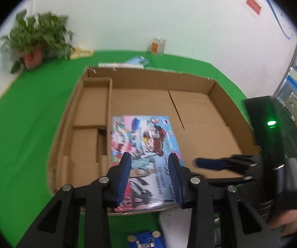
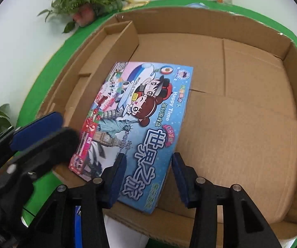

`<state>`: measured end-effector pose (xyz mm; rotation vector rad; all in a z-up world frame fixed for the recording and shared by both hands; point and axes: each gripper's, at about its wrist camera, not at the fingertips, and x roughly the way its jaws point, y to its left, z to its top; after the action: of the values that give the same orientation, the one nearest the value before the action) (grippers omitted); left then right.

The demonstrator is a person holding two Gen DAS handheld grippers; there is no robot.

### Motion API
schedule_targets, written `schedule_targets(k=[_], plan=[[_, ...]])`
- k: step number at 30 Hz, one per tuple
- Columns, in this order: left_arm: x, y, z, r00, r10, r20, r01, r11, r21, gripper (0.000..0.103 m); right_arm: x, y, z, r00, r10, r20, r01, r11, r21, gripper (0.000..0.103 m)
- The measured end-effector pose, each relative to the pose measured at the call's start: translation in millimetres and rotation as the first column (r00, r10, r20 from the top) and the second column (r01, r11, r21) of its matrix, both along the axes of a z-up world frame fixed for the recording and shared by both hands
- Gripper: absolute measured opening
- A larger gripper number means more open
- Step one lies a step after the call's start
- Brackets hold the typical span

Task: Organize rigid objects
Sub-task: 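Lower the game box flat into the cardboard box and open the left tool, then move the left tool back to the silver metal can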

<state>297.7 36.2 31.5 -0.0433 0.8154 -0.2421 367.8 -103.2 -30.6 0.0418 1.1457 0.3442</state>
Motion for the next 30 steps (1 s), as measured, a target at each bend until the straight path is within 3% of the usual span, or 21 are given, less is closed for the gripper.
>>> schedule_targets(k=[2,3,6,8,9,10,12,16,18,24,26,27,28,29,30], plan=[[-3.6,9.8,0.7,0.999,0.030,0.015,-0.031,0.998,0.060,0.048,-26.5,-17.2,19.1,0.993,-0.036,0.109,0.038,0.999,-0.012,0.073],[-4.5,19.7,-2.5,0.998,0.059,0.000,-0.059,0.997,0.057,0.049,-42.3,-29.8,32.0,0.982,-0.066,0.176,0.068,0.998,-0.003,0.090],[-5.7,43.8,-21.1,0.992,0.103,-0.068,-0.102,0.995,0.021,0.049,-72.4,-63.2,54.3,0.960,-0.112,0.255,0.111,0.994,0.018,0.092],[-8.3,51.2,-37.0,0.988,0.099,-0.118,-0.100,0.995,0.003,0.047,-80.1,-95.9,62.2,0.947,-0.178,0.268,0.176,0.984,0.034,0.089],[-10.1,52.0,-41.4,0.987,0.095,-0.128,-0.097,0.995,-0.005,0.045,-78.0,-110.8,60.4,0.947,-0.199,0.252,0.199,0.980,0.026,0.078],[-15.2,51.2,-41.9,0.990,0.094,-0.107,-0.094,0.996,0.002,0.045,-72.6,-118.1,57.1,0.951,-0.208,0.229,0.212,0.977,0.009,0.061],[-19.0,48.4,-40.1,0.989,0.103,-0.110,-0.101,0.995,0.024,0.045,-63.7,-134.6,41.6,0.965,-0.215,0.153,0.222,0.974,-0.033,0.043],[-24.3,46.1,-36.9,0.982,0.127,-0.138,-0.125,0.992,0.028,0.044,-68.3,-140.3,19.7,0.973,-0.205,0.106,0.216,0.971,-0.105,0.030],[-29.3,43.8,-36.2,0.980,0.133,-0.149,-0.128,0.991,0.042,0.045,-74.5,-140.4,16.2,0.971,-0.198,0.131,0.215,0.968,-0.132,0.027],[-39.1,42.5,-34.1,0.976,0.143,-0.162,-0.138,0.990,0.043,0.045,-77.8,-144.3,13.8,0.974,-0.194,0.119,0.211,0.966,-0.151,0.027],[-41.8,40.4,-30.1,0.979,0.141,-0.144,-0.135,0.989,0.052,0.045,-80.2,-143.7,15.9,0.976,-0.187,0.109,0.201,0.970,-0.137,0.034],[-48.3,39.2,-23.1,0.984,0.141,-0.112,-0.136,0.989,0.050,0.045,-79.3,-140.3,19.0,0.977,-0.182,0.115,0.195,0.973,-0.119,0.054],[-54.7,37.6,-15.3,0.988,0.138,-0.074,-0.135,0.990,0.039,0.045,-84.3,-138.6,26.2,0.973,-0.179,0.143,0.195,0.975,-0.106,0.087],[-61.0,37.1,-6.4,0.991,0.131,-0.032,-0.130,0.991,0.029,0.045,-95.4,-136.9,37.6,0.962,-0.180,0.206,0.203,0.975,-0.092,0.098],[-76.5,32.4,9.7,0.992,0.114,0.054,-0.115,0.993,0.016,0.055,-111.3,-134.8,52.9,0.942,-0.173,0.286,0.203,0.976,-0.078,0.103]])
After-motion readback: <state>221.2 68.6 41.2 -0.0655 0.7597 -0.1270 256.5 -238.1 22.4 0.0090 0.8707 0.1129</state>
